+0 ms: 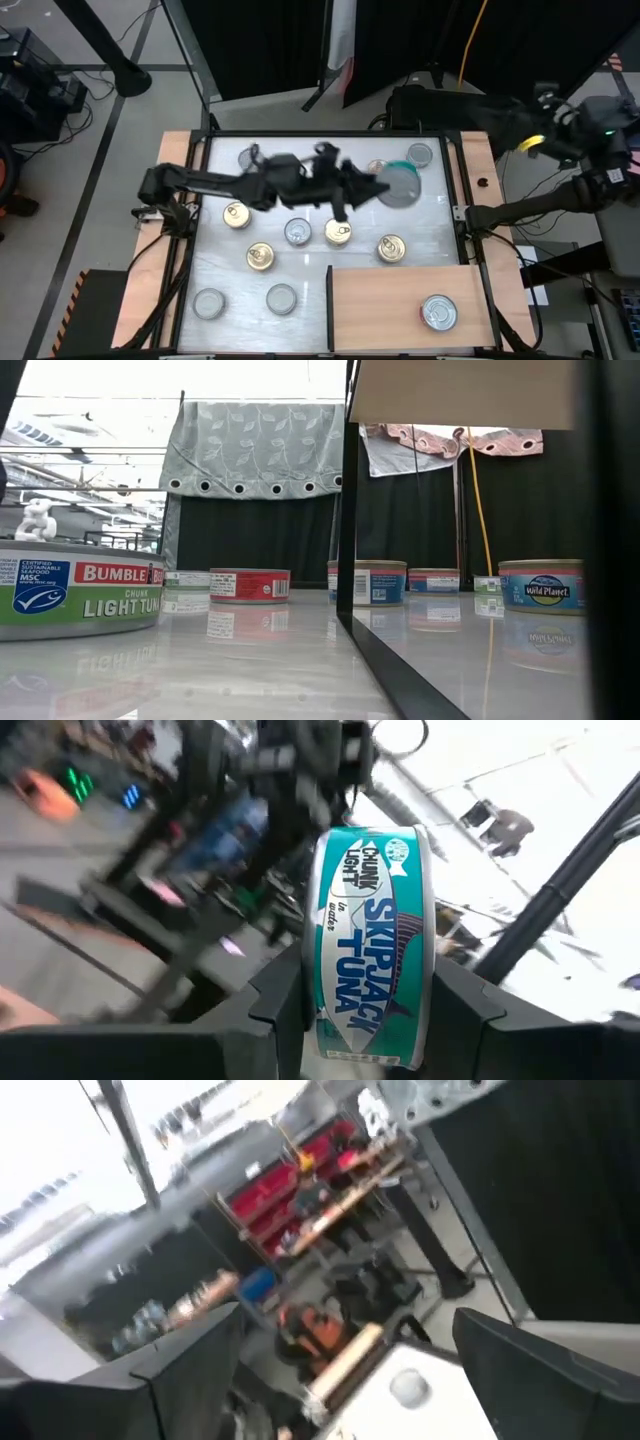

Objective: Stack canned seafood by type on shelf
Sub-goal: Put the green-blue tuna can on the shelf

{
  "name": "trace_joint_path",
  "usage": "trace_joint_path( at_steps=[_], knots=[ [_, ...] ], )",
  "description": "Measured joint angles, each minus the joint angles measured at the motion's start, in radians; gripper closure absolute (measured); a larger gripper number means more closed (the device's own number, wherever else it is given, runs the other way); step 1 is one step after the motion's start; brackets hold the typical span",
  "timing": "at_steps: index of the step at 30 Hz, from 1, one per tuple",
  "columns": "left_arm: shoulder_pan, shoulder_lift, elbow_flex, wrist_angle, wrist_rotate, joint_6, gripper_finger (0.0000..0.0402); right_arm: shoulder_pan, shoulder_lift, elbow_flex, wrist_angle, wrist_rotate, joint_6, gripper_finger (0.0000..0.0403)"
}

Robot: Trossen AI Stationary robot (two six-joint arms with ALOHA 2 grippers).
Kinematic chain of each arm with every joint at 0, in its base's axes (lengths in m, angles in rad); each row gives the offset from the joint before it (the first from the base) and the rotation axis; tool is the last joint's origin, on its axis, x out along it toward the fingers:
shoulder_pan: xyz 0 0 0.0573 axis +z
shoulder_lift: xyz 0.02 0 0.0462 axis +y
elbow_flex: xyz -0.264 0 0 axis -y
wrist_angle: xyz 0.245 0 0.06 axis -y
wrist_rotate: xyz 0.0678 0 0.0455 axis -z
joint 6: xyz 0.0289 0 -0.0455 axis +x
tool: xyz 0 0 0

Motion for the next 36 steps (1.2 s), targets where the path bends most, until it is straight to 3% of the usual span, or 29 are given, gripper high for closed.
trace_joint_path(
  at_steps=[4, 8, 13, 20, 24, 36],
  knots=[
    [-0.029, 0.045, 0.067, -0.006, -0.011, -0.038, 0.0259, 0.000, 0.012, 0.003, 0.039, -0.147, 0.051, 0.0051],
    [-0.026, 0.046, 0.111, -0.008, -0.068, -0.129, 0.0259, 0.000, 0.049, 0.000, -0.044, -0.277, 0.250, 0.0051],
    [0.013, 0.036, 0.126, -0.177, -0.071, -0.435, 0.0259, 0.000, 0.069, 0.000, -0.145, -0.390, 0.457, 0.0051],
    [0.027, 0.037, 0.126, -0.267, -0.026, -0.502, 0.0259, 0.024, 0.076, 0.001, -0.233, -0.403, 0.563, 0.0051],
    [0.027, 0.037, 0.126, -0.265, -0.021, -0.507, 0.0259, 0.050, 0.095, 0.001, -0.294, -0.473, 0.589, 0.0051],
    [0.016, 0.040, 0.128, -0.269, -0.025, -0.518, 0.0259, 0.080, 0.178, 0.003, -0.202, -0.531, 0.555, 0.0051]
  ],
)
